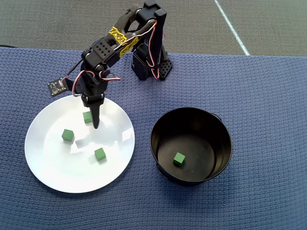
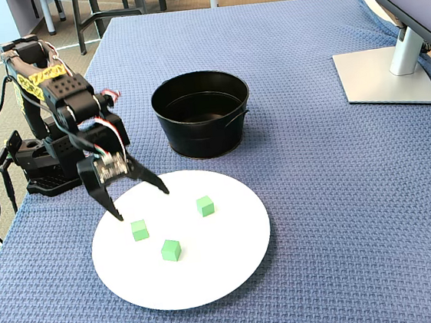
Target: Pick up the green cubes from the white plate and place them in the black recipient
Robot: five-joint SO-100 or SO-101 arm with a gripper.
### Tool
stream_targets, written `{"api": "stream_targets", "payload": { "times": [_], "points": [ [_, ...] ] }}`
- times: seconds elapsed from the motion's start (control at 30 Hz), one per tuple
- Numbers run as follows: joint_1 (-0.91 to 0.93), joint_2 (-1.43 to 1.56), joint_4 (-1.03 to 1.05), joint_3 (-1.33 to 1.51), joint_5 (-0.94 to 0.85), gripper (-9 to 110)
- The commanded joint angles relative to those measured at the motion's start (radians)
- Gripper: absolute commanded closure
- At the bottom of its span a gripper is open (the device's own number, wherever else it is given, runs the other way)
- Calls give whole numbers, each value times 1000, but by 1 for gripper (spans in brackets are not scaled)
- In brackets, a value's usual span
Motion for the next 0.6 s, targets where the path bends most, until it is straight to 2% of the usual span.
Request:
{"api": "stream_targets", "payload": {
  "times": [0.0, 0.57],
  "points": [
    [37, -15, -43, -35, -37, 61],
    [23, -152, -110, -72, 48, 61]
  ]
}}
